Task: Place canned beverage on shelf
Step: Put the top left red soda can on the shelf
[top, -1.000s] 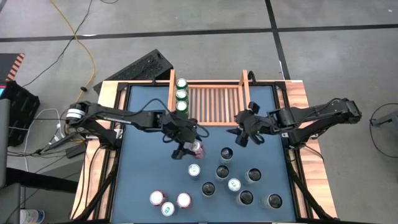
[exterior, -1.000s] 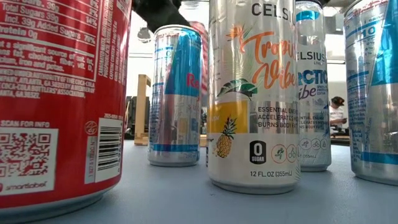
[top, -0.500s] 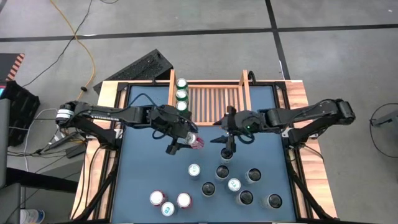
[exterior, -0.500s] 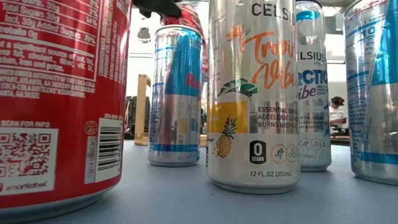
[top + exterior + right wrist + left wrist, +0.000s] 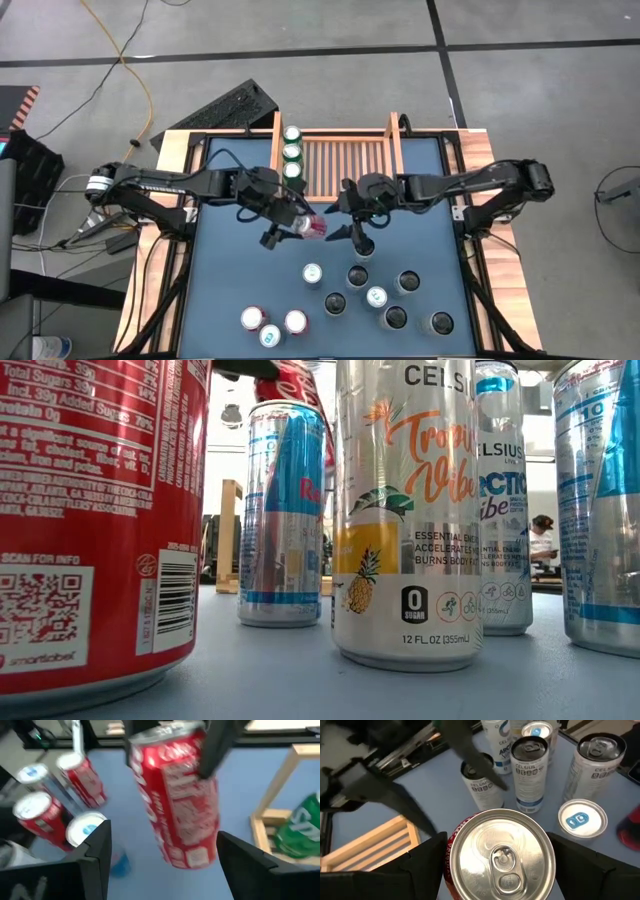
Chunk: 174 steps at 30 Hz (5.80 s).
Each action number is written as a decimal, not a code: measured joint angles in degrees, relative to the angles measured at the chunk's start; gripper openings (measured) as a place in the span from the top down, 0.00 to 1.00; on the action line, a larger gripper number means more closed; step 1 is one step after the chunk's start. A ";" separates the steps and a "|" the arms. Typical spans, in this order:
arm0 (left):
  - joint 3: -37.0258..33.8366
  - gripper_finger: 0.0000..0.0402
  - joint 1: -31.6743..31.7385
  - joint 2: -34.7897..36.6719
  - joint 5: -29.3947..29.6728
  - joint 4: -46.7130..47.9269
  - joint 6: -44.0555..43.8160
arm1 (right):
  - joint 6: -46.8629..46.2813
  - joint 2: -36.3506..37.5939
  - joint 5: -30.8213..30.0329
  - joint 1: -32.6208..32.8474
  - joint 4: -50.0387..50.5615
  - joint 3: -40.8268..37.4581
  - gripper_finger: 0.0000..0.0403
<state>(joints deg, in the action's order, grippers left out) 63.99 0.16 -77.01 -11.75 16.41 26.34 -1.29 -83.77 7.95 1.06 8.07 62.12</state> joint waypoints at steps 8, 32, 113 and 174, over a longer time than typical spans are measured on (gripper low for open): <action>0.00 0.27 1.38 -0.36 -3.69 6.77 4.72 | 16.82 2.74 -7.50 1.26 5.48 0.49 0.32; 0.07 0.27 9.81 -15.23 -13.25 8.95 13.55 | 22.30 2.75 -14.07 8.32 8.44 5.89 0.33; 36.22 0.17 -1.95 -0.63 8.63 59.73 -18.48 | 33.45 -44.11 -9.25 -2.27 45.45 54.88 0.45; 36.24 0.17 -1.90 -0.68 12.92 60.91 -17.52 | 28.16 -50.08 -10.77 -30.69 48.29 66.84 0.57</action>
<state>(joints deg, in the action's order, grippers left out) 100.22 -1.74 -77.69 1.17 77.32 8.82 26.88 -133.85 -2.82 -29.63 56.36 128.96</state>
